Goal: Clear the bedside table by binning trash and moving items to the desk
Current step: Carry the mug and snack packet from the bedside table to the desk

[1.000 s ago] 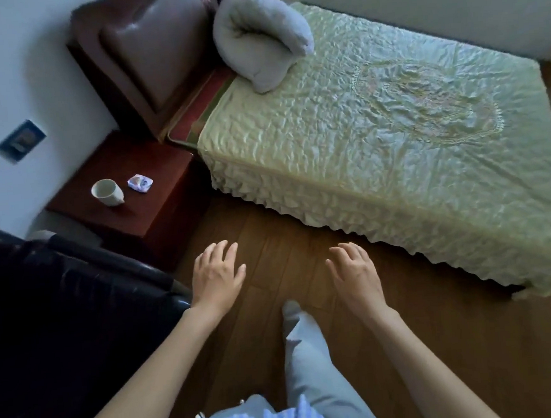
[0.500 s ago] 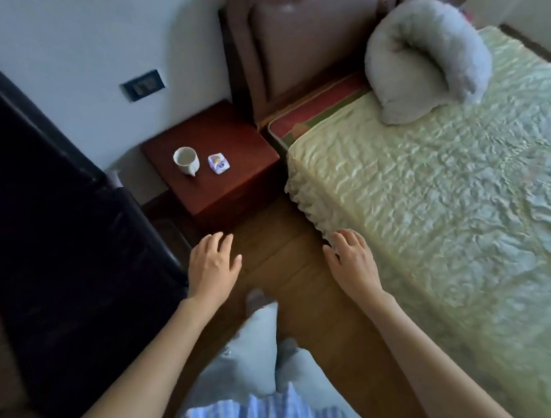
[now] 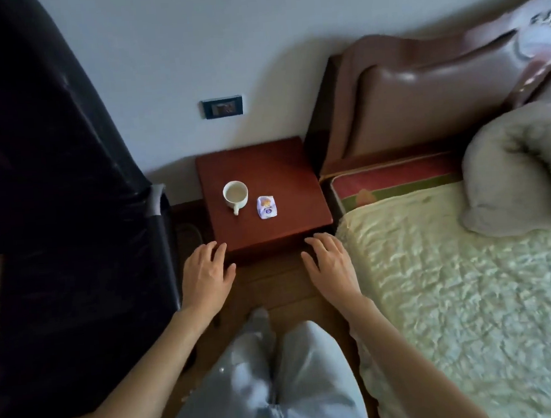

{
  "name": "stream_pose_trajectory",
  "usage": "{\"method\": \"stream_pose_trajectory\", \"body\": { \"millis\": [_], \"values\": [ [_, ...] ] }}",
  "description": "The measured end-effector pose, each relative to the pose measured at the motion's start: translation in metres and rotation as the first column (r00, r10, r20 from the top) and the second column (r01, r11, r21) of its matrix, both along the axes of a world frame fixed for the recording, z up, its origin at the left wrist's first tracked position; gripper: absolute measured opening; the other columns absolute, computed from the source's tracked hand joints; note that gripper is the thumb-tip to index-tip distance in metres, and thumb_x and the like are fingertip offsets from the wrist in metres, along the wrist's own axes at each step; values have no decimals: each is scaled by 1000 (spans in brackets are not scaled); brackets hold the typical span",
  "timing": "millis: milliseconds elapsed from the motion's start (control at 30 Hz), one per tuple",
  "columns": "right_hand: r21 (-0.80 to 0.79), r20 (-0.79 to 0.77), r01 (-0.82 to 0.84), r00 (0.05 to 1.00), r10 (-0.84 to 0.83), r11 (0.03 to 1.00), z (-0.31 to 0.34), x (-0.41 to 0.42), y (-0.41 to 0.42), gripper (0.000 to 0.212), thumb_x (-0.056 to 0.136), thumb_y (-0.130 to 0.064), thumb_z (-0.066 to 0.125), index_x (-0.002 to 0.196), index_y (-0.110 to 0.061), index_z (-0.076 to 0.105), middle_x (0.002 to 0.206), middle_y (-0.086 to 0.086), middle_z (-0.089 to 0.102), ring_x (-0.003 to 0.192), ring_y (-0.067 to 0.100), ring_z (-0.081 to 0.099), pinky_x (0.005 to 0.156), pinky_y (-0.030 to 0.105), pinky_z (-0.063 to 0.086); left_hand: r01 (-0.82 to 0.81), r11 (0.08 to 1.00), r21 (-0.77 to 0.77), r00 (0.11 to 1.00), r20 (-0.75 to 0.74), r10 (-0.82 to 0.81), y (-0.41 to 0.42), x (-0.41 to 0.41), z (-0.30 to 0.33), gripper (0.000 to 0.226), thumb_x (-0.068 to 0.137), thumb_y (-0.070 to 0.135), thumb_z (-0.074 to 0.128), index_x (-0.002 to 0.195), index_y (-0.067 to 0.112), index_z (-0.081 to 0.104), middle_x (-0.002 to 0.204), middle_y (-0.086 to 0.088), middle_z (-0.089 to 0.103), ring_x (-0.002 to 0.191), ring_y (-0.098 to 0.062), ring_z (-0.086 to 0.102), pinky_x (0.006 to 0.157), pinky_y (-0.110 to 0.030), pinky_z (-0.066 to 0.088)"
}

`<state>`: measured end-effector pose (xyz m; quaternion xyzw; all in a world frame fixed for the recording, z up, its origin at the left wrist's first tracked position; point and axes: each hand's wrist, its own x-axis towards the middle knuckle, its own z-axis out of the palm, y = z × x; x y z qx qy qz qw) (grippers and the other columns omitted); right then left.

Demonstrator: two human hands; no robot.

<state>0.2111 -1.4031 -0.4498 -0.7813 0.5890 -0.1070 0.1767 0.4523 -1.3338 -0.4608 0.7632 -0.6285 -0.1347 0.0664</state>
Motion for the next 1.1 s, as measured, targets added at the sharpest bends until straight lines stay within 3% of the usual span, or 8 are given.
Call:
{"method": "stream_pose_trajectory", "body": {
  "millis": [167, 367, 567, 667, 867, 1100],
  "values": [
    [34, -9, -144, 989, 145, 989, -22, 21, -66, 43, 90, -37, 43, 115, -8, 63, 119, 13, 62, 118, 32, 54, 100, 45, 45, -88, 996, 35, 996, -1, 88, -44, 8, -17, 46, 86, 28, 63, 124, 4, 57, 123, -18, 59, 116, -33, 54, 94, -47, 46],
    [100, 15, -253, 968, 252, 962, -63, 42, -140, 30, 87, -22, 60, 111, -4, 64, 117, 14, 63, 116, 34, 55, 97, 47, 47, -187, 978, 88, 982, 52, 183, -98, 21, -47, 47, 88, 30, 58, 127, 5, 54, 127, -18, 57, 118, -34, 51, 95, -48, 45],
    [219, -18, -407, 907, 421, 887, -125, 62, -199, 45, 88, -37, 40, 114, -7, 62, 120, 11, 61, 117, 30, 54, 97, 43, 46, -331, 927, 179, 942, 116, 314, -137, 22, -101, 50, 91, 33, 54, 132, 7, 49, 134, -18, 53, 126, -35, 46, 101, -50, 41],
    [225, -18, -471, 873, 487, 853, -162, 72, -222, 40, 87, -33, 43, 112, -7, 63, 116, 13, 63, 110, 33, 58, 90, 44, 51, -406, 894, 190, 914, 98, 394, -153, 17, -134, 48, 88, 32, 58, 128, 6, 53, 130, -19, 56, 123, -36, 49, 98, -51, 44],
    [210, 34, -494, 866, 499, 843, -226, 92, -251, 37, 81, -13, 63, 117, -7, 62, 120, 14, 60, 111, 33, 56, 91, 41, 47, -520, 827, 214, 850, 27, 527, -177, 5, -199, 54, 88, 39, 58, 131, 8, 51, 133, -16, 54, 125, -32, 48, 101, -48, 41],
    [328, 80, -447, 891, 447, 832, -274, 97, -268, 53, 88, -27, 64, 136, -11, 48, 144, 11, 44, 134, 29, 38, 107, 43, 38, -614, 776, 142, 777, -63, 626, -188, -10, -234, 54, 85, 39, 62, 126, 5, 54, 127, -15, 58, 119, -31, 52, 95, -48, 46]
  ]
}}
